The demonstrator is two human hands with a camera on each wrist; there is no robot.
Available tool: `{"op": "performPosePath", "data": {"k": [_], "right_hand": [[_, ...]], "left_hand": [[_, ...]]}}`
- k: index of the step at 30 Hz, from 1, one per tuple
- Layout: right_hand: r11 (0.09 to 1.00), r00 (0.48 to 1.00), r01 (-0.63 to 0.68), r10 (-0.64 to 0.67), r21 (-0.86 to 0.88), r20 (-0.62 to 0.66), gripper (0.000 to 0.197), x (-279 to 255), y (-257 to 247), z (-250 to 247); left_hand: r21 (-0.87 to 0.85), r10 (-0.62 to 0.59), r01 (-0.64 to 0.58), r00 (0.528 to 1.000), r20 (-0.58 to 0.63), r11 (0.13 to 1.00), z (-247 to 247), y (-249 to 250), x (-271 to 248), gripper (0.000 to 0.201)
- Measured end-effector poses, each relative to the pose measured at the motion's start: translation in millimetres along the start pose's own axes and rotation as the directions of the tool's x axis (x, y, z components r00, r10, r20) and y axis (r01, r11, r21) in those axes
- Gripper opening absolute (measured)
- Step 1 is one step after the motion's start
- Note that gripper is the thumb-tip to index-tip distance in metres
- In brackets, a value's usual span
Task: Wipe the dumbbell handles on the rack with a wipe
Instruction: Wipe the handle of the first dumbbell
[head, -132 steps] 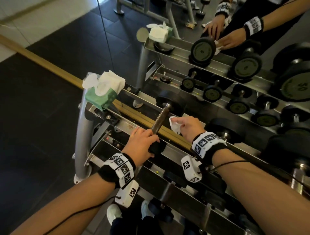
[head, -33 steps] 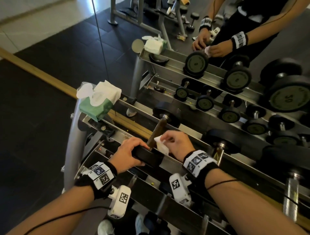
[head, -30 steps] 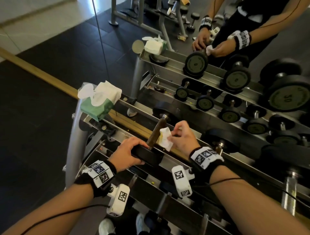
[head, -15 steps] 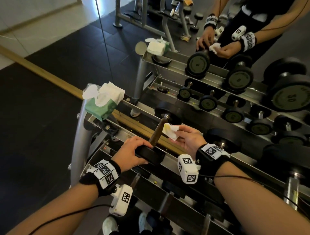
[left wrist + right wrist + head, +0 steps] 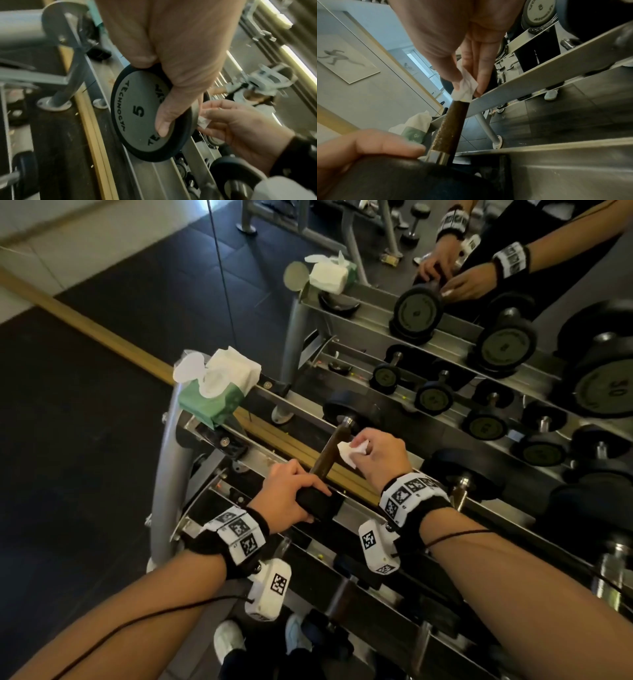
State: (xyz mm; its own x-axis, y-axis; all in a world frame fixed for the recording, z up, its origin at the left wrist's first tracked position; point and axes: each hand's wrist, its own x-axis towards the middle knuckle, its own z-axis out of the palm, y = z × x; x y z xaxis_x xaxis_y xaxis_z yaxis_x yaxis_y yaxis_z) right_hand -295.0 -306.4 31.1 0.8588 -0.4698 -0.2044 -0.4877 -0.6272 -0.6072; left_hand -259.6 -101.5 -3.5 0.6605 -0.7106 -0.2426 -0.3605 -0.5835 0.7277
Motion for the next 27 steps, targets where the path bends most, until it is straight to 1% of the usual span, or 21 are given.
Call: {"op": "performPosePath", "data": {"k": [2,4,6,8,9,11,13,15,17,19,20,22,25,26,27], "right_hand": [[1.000,1.000,0.017,-0.017,-0.012,0.014,0.030,5,0,0],[0.995,0.997,0.069,-0.071,-0.068,-0.027,0.036,8,0,-2],[0.975,0.978,0.161,-0.179,-0.156,-0.111,0.027,11,-4,-3],[0.932,0.931,0.277,-0.320,-0.233,-0.176,0.019,16,-11,0],[0.911,0.910,0.319,-0.371,-0.261,-0.184,0.017,20,-15,3],[0.882,0.893,0.354,-0.417,-0.311,-0.169,0.019,27,-20,10],[0.859,0.893,0.365,-0.432,-0.360,-0.125,0.022,29,-21,18],[0.844,0.903,0.381,-0.427,-0.376,-0.044,0.022,28,-18,28],[0.875,0.927,0.363,-0.375,-0.319,0.027,0.023,26,-13,33],[0.924,0.950,0.310,-0.310,-0.225,0.038,0.022,22,-10,33],[0.934,0.953,0.301,-0.297,-0.194,0.050,0.021,19,-8,33],[0.935,0.943,0.322,-0.304,-0.150,0.133,0.020,8,-5,34],[0.956,0.908,0.289,-0.258,-0.048,0.329,0.021,-9,-3,34],[0.959,0.894,0.280,-0.246,-0.038,0.375,0.023,-9,-3,33],[0.963,0.889,0.270,-0.240,-0.024,0.389,0.024,-8,-4,30]], "left_hand": [[-0.070,-0.007,0.006,1.000,-0.010,0.998,-6,-1,1,0.051],[-0.126,-0.006,0.006,1.000,0.000,0.992,-12,-4,3,0.052],[-0.175,0.000,0.004,1.000,0.020,0.985,-17,-8,5,0.054],[-0.215,0.002,0.004,1.000,0.029,0.977,-18,-10,6,0.054],[-0.223,0.002,0.004,1.000,0.026,0.975,-17,-11,6,0.054],[-0.232,0.000,0.004,1.000,0.017,0.973,-15,-14,6,0.053],[-0.246,0.000,0.004,1.000,0.018,0.969,-14,-15,6,0.054],[-0.248,0.006,0.001,1.000,0.026,0.969,-14,-15,6,0.056],[-0.249,0.004,0.005,0.999,0.035,0.968,-14,-15,5,0.058],[-0.254,0.003,0.008,0.999,0.042,0.967,-15,-14,5,0.060],[-0.254,0.001,0.011,0.999,0.046,0.967,-16,-13,5,0.060],[-0.252,-0.002,0.014,0.999,0.049,0.968,-16,-13,5,0.060],[-0.251,-0.001,0.014,0.999,0.050,0.968,-15,-13,5,0.059],[-0.248,-0.002,0.014,0.999,0.048,0.969,-15,-14,5,0.059],[-0.249,-0.003,0.015,0.999,0.047,0.968,-14,-14,5,0.058]]}}
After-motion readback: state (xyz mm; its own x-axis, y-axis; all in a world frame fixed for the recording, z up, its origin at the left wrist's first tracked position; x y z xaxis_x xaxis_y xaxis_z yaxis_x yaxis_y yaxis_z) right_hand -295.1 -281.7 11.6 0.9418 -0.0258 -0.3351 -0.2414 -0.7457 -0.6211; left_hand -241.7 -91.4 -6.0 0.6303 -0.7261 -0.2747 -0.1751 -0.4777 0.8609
